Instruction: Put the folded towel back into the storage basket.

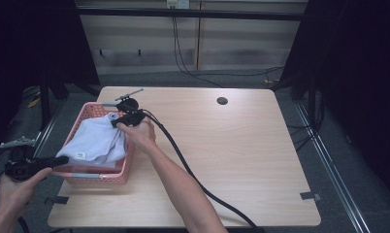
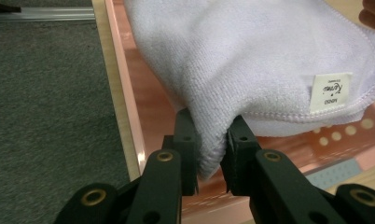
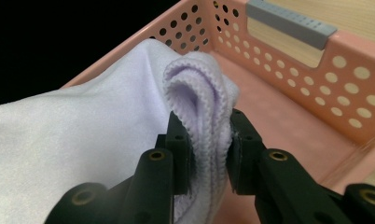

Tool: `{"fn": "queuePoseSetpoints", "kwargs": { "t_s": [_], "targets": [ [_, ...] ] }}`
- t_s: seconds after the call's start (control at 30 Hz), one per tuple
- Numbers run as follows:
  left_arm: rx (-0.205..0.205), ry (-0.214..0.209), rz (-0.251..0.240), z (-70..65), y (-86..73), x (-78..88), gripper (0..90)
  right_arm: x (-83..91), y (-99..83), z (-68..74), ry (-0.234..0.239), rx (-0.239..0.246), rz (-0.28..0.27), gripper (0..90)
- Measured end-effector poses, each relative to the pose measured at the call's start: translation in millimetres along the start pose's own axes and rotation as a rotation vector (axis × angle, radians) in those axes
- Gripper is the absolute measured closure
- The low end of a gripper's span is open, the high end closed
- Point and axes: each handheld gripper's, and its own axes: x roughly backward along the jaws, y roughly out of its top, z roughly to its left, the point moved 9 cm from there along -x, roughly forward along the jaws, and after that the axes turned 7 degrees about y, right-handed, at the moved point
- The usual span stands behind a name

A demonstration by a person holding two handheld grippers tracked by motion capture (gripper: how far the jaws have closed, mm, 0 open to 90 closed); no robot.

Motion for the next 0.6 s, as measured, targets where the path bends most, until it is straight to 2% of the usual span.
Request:
{"fn": "queuePoseSetpoints", "kwargs": {
  "t_s": [0.17, 0.23, 0.33, 0.43, 0.5, 0.6],
  "targets": [
    [-0.016, 0.000, 0.026, -2.1, -5.2, -4.1, 76.1, -5.5, -6.4, -4.0, -0.005, 0.002, 0.010, 72.1],
    [-0.013, -0.002, 0.039, -4.1, -7.3, -5.2, 72.5, -6.7, -7.8, -4.5, -0.010, 0.004, 0.011, 70.6],
    [-0.028, -0.003, 0.058, -5.9, -10.4, -6.3, 67.8, -8.2, -9.8, -7.8, -0.022, 0.015, 0.020, 66.2],
    [-0.021, -0.009, 0.049, -7.5, -9.2, -5.1, 59.9, -8.8, -11.3, -10.6, -0.028, 0.014, 0.022, 54.8],
    [-0.033, -0.010, 0.035, -9.7, -6.4, -3.2, 58.1, -7.9, -11.4, -12.3, -0.036, 0.025, 0.027, 48.3],
    [-0.042, -0.023, 0.004, -15.8, 0.0, 1.1, 51.7, -4.8, -7.5, -13.0, -0.033, 0.013, 0.005, 45.1]
  ]
}}
